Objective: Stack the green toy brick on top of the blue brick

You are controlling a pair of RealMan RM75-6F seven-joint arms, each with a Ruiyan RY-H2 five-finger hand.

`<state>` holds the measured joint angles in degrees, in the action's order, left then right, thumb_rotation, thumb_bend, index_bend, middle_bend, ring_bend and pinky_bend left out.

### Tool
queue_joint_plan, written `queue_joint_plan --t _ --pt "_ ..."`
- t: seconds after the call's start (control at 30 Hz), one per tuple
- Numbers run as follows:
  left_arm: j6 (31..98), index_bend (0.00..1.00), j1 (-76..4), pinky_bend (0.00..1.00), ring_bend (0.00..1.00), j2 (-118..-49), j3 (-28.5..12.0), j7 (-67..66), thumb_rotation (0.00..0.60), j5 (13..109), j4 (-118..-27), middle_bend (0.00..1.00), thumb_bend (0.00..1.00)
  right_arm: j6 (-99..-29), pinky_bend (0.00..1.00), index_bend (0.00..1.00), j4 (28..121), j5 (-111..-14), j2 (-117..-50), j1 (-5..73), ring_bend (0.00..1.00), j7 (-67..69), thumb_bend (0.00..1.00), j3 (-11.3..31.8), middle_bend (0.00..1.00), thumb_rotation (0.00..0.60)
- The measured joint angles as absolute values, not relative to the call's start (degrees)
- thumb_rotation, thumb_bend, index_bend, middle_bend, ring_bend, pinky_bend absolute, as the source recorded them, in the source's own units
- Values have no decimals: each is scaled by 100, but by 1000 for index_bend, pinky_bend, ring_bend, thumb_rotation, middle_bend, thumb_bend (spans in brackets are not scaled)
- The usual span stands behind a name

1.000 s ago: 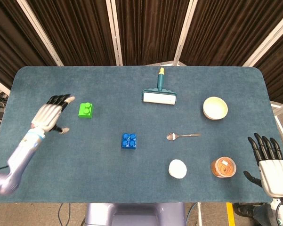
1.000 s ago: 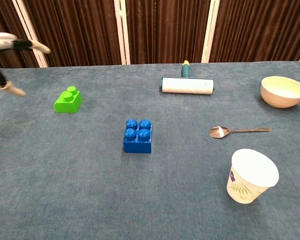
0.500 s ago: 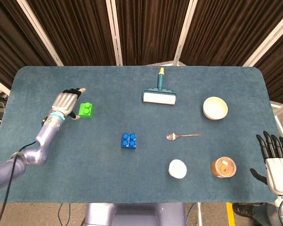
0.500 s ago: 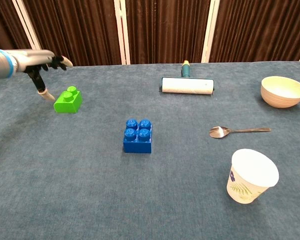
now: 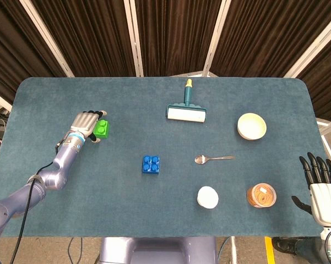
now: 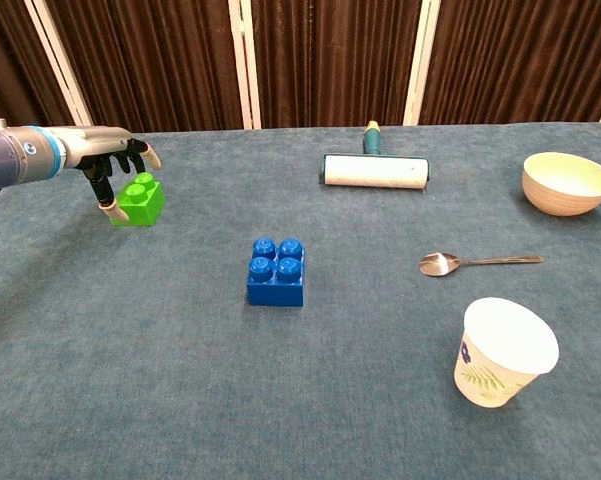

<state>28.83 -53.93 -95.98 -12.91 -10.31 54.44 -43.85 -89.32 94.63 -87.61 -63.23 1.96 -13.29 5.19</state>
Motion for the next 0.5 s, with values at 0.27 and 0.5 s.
queue_joint_plan --t 0.27,0.5 --pt "2946 428 -5408 443 438 -9755 -1302 -1054 600 5354 -4195 506 181 -8956 0 0 9462 -8746 -6304 192 0 -1282 0 526 0 600" --pt "3098 432 -5358 445 440 -9605 -1368 -975 600 5375 -4571 508 182 -8963 0 0 9467 -8743 -6297 192 0 -1242 0 521 0 600"
